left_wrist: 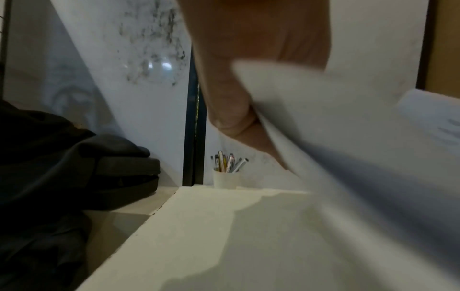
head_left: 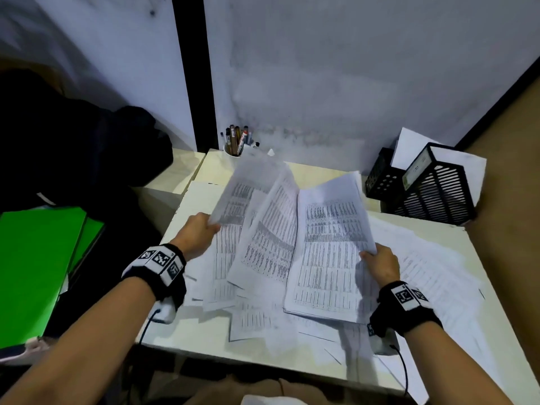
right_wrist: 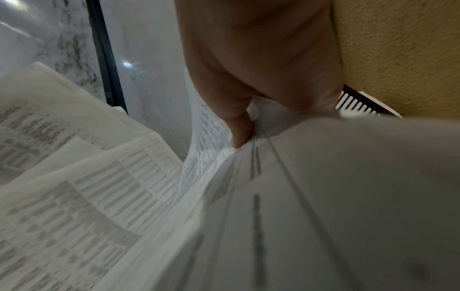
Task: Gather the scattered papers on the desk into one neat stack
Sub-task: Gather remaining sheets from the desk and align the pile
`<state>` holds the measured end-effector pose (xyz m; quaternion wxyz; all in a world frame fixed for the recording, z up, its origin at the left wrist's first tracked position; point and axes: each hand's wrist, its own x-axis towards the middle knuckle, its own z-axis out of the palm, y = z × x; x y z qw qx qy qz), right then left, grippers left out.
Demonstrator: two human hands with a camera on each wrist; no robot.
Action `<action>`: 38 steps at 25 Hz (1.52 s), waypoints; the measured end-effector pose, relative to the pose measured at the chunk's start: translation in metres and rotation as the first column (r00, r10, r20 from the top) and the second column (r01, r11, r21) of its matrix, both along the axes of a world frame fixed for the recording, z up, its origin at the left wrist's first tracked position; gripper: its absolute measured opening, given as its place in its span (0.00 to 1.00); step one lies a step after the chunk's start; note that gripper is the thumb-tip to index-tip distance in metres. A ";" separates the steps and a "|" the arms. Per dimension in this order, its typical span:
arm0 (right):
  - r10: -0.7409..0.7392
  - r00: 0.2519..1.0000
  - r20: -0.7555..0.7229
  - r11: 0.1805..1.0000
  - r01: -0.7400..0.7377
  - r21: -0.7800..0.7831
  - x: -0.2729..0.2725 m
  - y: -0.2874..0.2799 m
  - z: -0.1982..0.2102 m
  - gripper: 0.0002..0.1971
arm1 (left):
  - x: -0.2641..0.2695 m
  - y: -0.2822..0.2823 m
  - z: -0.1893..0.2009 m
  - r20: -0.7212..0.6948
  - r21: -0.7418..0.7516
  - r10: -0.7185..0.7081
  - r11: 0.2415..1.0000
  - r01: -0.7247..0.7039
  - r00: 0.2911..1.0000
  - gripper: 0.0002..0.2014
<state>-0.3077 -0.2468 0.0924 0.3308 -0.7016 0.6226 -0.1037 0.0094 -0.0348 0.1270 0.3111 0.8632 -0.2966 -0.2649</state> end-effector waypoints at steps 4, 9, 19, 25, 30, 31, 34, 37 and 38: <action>0.021 0.999 -0.024 1.000 -0.021 0.003 0.005 -0.002 0.004 0.14 | -0.003 0.007 0.005 -0.009 0.012 -0.031 0.999 0.031 0.999 0.15; 0.050 0.996 -0.073 0.998 -0.046 0.053 0.012 0.004 -0.003 0.13 | 0.005 0.004 0.042 0.109 -0.085 0.082 0.994 -0.073 0.991 0.18; 0.041 0.994 -0.097 0.997 -0.033 0.076 0.006 0.002 -0.007 0.04 | 0.068 0.015 0.100 0.132 -0.416 0.423 0.845 -0.338 0.896 0.09; -0.087 0.907 0.411 0.987 0.022 0.161 0.025 -0.004 0.043 0.06 | 0.010 -0.008 0.066 -0.358 -0.464 0.141 0.831 -0.307 0.923 0.18; -0.051 0.744 0.667 0.969 -0.124 0.212 0.040 0.006 0.091 0.10 | -0.039 -0.047 0.044 -0.562 -0.478 -0.111 0.853 -0.212 0.820 0.18; -0.092 0.700 0.708 0.968 -0.105 0.230 0.040 0.008 0.095 0.14 | -0.047 -0.053 0.047 -0.530 -0.490 -0.153 0.858 -0.154 0.834 0.20; -0.079 0.631 0.771 0.987 -0.059 0.150 0.041 0.012 0.097 0.18 | -0.066 -0.070 0.049 -0.422 -0.511 -0.196 0.858 -0.054 0.885 0.22; -0.017 0.618 0.786 1.000 -0.005 0.026 0.042 0.016 0.090 0.12 | -0.076 -0.075 0.048 -0.402 -0.560 -0.170 0.823 -0.094 0.900 0.21; -0.004 0.629 0.777 1.000 0.002 0.004 0.042 0.016 0.087 0.13 | -0.078 -0.074 0.047 -0.414 -0.574 -0.160 0.810 -0.120 0.896 0.21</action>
